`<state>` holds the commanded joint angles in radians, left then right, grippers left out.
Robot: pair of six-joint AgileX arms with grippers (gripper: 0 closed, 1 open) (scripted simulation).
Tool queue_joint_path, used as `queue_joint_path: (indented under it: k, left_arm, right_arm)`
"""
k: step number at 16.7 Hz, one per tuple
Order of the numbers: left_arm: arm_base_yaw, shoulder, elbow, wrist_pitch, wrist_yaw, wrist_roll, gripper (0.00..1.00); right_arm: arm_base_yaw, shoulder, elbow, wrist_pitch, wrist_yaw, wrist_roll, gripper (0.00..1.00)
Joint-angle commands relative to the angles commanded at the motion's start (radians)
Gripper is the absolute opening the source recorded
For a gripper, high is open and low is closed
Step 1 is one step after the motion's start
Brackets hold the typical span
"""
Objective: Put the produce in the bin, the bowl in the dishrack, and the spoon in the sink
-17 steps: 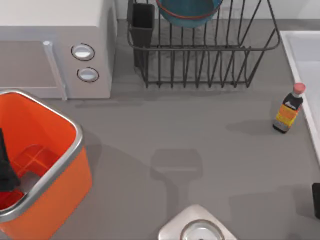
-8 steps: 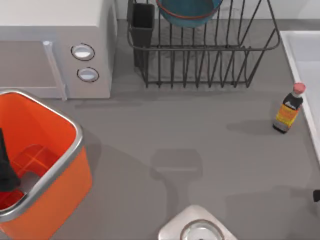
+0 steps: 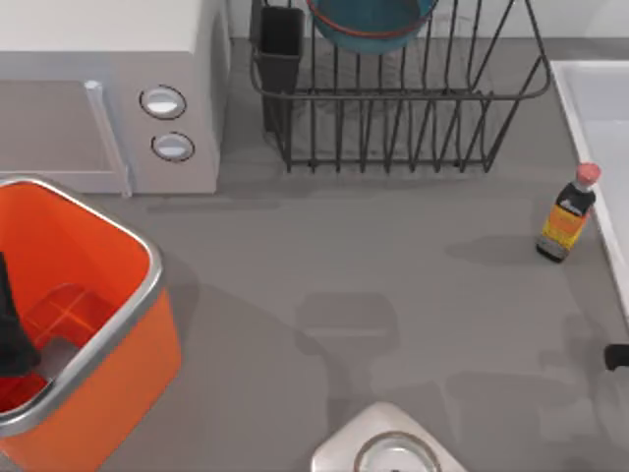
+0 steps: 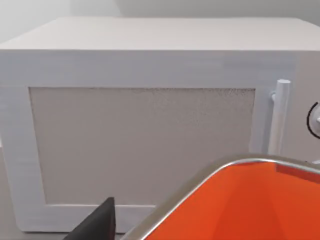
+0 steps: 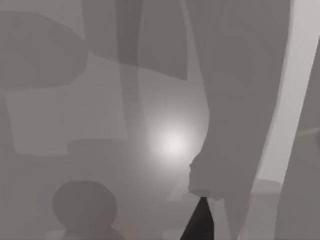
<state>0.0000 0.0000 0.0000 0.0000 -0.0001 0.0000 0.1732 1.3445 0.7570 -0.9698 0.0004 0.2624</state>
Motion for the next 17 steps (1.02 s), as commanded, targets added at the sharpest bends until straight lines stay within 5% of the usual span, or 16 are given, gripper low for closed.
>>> queue_joint_path:
  k: [11,17]
  left_arm:
    - [0.0,0.0,0.0,0.0,0.0,0.0,1.0]
    - [0.0,0.0,0.0,0.0,0.0,0.0,1.0]
  right_arm:
    - [-0.139,-0.074,0.114,-0.187,0.003,-0.085,0.0]
    - [-0.173,0.104,0.332,-0.261,0.004,-0.096,0.0]
